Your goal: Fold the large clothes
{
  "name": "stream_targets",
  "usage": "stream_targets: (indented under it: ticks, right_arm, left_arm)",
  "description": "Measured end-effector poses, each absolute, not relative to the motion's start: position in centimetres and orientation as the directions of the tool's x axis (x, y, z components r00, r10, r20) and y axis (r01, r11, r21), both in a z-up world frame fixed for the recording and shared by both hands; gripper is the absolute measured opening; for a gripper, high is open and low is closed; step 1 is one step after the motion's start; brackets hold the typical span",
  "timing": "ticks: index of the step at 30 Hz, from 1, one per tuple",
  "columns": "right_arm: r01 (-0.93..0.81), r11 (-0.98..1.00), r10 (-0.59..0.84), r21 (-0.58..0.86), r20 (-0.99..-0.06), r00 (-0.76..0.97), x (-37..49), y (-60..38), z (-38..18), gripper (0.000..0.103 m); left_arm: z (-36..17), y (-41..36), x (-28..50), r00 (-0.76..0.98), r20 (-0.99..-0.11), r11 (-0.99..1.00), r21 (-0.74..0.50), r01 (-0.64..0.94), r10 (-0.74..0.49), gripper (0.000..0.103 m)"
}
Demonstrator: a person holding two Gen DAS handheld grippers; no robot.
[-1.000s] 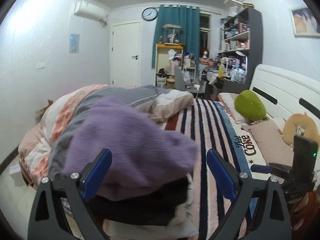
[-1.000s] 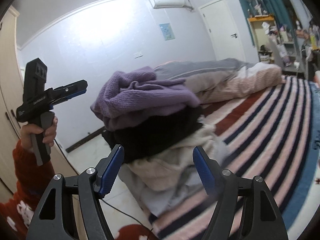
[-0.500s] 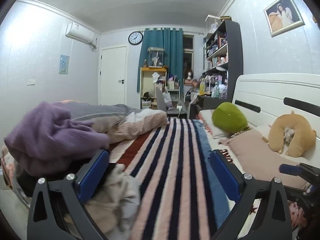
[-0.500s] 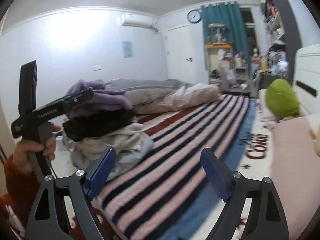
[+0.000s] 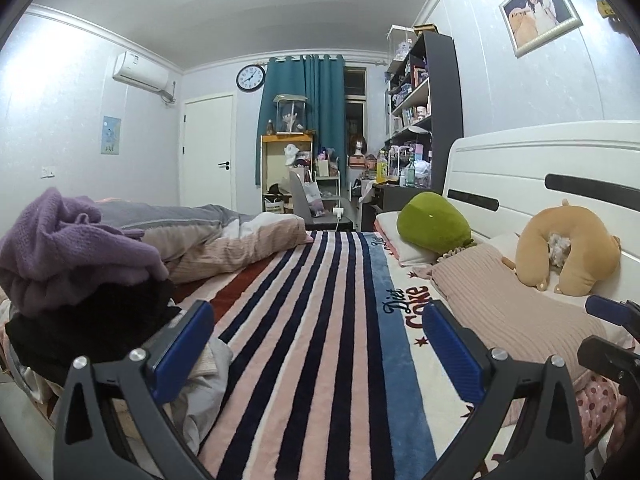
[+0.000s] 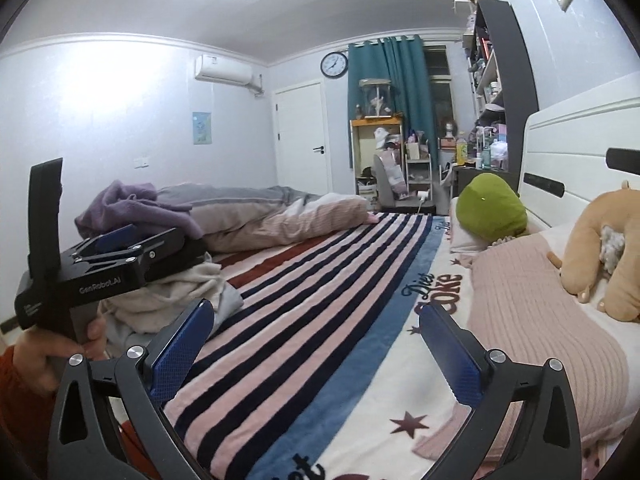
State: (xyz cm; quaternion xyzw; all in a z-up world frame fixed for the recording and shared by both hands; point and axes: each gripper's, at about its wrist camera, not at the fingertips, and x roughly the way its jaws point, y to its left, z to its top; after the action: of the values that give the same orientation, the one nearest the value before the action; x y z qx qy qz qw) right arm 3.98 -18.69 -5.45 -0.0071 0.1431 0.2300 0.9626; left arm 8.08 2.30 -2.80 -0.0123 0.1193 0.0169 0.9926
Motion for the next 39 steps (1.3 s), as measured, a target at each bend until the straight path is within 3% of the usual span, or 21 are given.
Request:
stream_targets:
  ticks: [39]
  right_arm:
    - [-0.430, 0.899, 0.433, 0.076, -0.294, 0.852, 3.2, -18.2, -5.4, 0.103]
  left_arm:
    - [-3.3, 3.0, 7.1, 0.969, -0.243, 0.999, -0.014, -0.048, 0.044, 0.102]
